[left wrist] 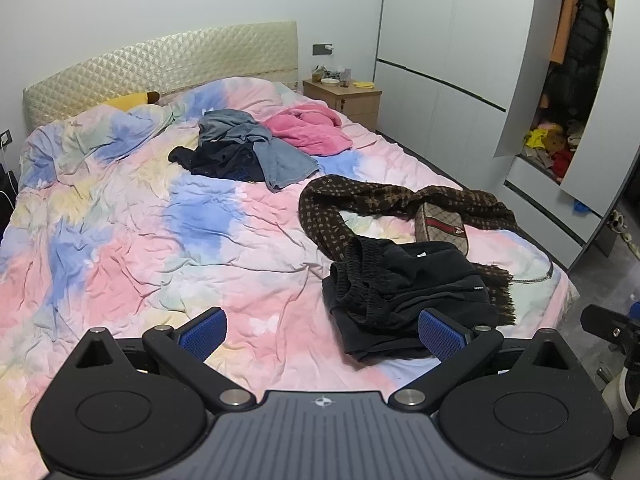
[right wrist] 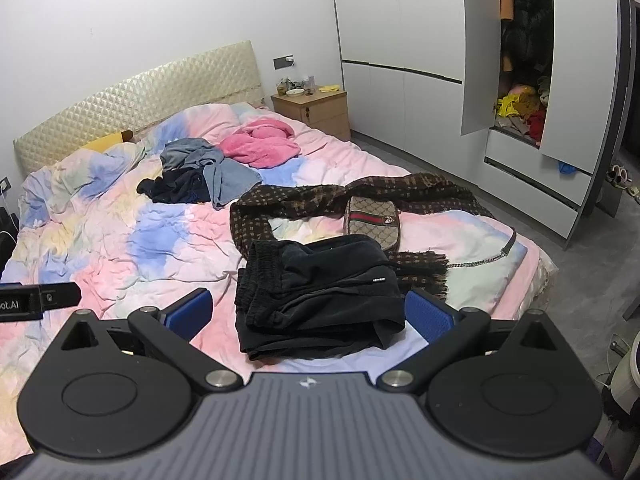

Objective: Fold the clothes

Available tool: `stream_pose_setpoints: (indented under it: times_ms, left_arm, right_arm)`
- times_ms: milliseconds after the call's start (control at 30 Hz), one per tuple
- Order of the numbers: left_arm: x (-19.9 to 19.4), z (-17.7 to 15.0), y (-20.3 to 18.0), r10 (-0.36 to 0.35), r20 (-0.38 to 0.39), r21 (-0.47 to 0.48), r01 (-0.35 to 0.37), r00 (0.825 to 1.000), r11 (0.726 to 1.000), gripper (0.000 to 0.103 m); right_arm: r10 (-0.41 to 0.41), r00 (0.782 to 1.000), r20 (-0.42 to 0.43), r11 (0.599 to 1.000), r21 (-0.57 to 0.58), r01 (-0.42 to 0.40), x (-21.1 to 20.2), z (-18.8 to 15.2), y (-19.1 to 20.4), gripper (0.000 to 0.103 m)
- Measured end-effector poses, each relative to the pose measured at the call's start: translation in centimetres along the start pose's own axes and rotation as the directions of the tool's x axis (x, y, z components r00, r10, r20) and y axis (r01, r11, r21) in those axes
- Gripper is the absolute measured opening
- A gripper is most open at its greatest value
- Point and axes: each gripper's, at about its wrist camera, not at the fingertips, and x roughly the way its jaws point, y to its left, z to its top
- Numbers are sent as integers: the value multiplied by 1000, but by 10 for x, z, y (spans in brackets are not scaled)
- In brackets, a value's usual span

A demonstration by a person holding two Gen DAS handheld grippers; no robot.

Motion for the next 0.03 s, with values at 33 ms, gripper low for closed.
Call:
stream_pose_setpoints:
  times_ms: [33]
  left_arm:
    - [1, 1, 1, 2, -1, 0, -2, 1000, 1000, 103]
  right_arm:
    - [-2, 1000, -1, 1000, -2, 2, 1, 0, 1, 103]
